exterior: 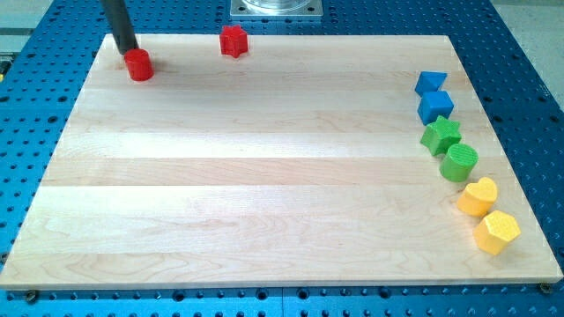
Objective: Keep the red star above the vertical line of blocks
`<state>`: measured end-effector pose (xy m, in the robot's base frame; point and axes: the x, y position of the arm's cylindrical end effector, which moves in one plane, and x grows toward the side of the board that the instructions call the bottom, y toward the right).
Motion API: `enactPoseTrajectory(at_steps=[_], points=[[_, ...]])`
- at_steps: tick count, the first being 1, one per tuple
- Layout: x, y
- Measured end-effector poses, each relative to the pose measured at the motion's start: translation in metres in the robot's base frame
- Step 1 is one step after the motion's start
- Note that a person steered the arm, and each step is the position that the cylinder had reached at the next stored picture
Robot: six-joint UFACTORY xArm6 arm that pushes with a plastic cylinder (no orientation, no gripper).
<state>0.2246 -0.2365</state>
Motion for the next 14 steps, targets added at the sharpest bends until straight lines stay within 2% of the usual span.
enactPoseTrajectory(at_steps=[2, 3, 4, 6, 8, 9, 10, 11, 12, 13, 14], points=[[-0.01, 0.151], [-0.026, 0.105], [-0.033, 0.123], [-0.02, 0.271], [-0.01, 0.335], [-0.009, 0.331], [0.005, 0.399], [0.004, 0.399], [-0.002, 0.332], [0.03, 0.348], [0.04, 0.381]])
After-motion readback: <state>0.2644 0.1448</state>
